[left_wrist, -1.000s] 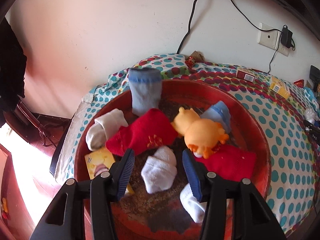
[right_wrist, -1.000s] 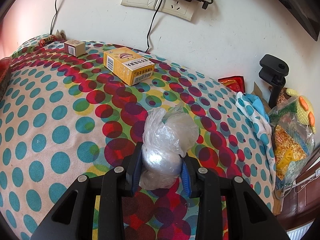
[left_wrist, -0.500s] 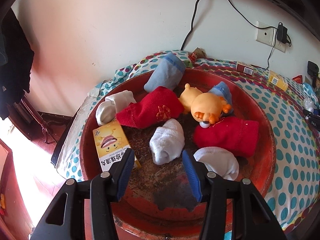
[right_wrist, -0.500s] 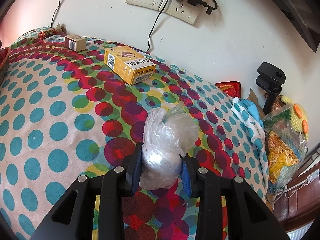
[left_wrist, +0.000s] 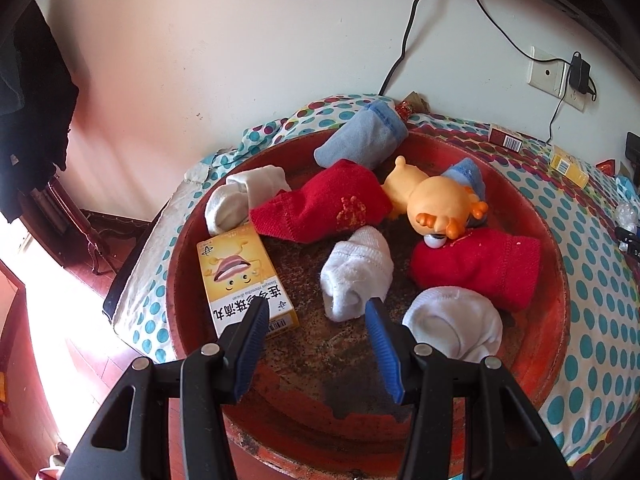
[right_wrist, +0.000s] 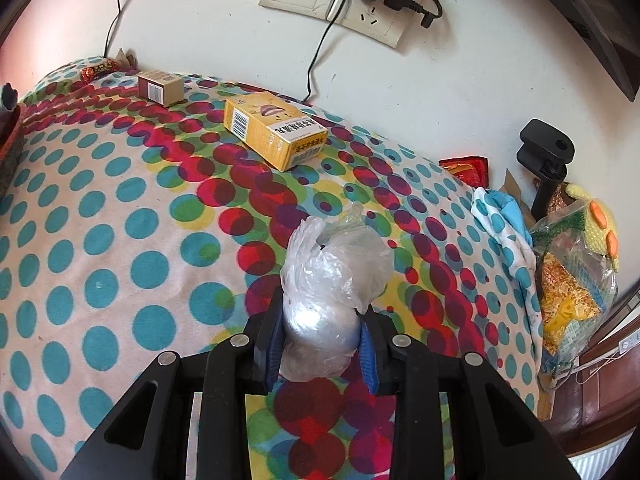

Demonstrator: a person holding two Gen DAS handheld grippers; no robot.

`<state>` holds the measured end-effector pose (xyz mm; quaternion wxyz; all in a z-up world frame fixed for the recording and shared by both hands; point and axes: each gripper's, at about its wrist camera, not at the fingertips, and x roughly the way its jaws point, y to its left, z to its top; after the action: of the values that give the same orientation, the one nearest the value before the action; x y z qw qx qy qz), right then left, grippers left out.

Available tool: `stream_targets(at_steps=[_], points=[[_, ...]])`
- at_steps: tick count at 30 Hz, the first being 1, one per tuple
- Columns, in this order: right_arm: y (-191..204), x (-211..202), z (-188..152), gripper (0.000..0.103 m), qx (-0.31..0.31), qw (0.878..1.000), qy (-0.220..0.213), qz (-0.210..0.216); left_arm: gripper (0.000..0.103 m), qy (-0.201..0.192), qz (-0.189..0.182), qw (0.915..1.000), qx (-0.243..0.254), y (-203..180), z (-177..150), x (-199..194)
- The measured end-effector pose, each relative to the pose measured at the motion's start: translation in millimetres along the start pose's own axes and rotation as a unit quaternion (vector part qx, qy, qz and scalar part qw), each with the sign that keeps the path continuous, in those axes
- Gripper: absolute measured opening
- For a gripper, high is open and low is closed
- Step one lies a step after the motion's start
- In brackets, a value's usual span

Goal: Organize objects
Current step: 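Carry the clear plastic bag into the red tray and open the right gripper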

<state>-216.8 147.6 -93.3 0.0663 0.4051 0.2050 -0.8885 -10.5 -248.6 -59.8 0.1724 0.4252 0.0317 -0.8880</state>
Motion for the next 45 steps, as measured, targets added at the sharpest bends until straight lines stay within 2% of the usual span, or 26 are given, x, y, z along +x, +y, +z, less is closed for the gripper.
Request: stream_targets(at_steps=[9, 16, 23, 34, 45], points=[[61, -65, 22, 0.03, 0.007, 0.992, -0.044, 0.115, 0.051, -0.011, -0.004, 0.9997, -0.021, 11, 3, -6], [132, -123, 43, 0.03, -0.039, 0.977, -0.085, 0.191, 0.051, -0.009, -0.004, 0.999, -0.045, 25, 4, -8], [195, -161, 53, 0.03, -0.072, 0.958, -0.1, 0.258, 0.051, -0.008, -0.001, 0.9983, -0.058, 37, 4, -9], [280, -183, 55, 0.031, -0.121, 0.94, -0.1, 0.302, 0.051, -0.008, 0.005, 0.9966, -0.082, 58, 5, -9], [318, -178, 52, 0.031, -0.141, 0.935, -0.085, 0.315, 0.051, -0.013, 0.021, 0.9939, -0.108, 83, 6, -14]])
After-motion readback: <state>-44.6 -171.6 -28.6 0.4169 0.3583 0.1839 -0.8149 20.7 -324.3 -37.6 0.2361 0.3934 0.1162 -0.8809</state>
